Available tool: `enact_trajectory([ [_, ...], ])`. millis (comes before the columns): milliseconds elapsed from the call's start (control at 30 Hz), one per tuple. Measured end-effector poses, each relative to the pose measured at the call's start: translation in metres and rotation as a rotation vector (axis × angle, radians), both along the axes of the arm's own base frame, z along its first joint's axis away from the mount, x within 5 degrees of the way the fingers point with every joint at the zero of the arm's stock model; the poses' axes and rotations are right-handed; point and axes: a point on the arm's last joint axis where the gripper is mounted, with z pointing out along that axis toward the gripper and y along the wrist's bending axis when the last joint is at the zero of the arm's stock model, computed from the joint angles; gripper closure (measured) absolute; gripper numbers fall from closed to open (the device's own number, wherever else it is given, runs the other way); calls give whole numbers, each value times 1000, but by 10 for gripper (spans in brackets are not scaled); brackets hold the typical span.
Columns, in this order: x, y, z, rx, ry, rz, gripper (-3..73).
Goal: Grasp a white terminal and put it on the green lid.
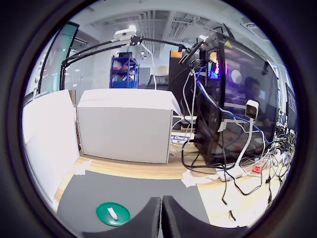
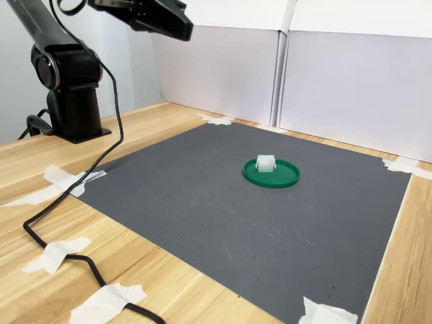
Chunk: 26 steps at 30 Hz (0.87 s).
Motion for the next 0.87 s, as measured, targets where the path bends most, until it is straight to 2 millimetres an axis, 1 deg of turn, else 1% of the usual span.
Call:
enact_trajectory([
  [133, -26, -1, -24, -24, -43, 0, 711],
  [233, -38, -2, -37, -31, -78, -7, 711],
  [300, -45, -3, -42, -50, -109, -24, 711],
  [433, -52, -7, -42, -84, -147, -76, 711],
  [567, -54, -9, -41, -55, -162, -116, 711],
  [867, -54, -9, -43, -26, -137, -112, 711],
])
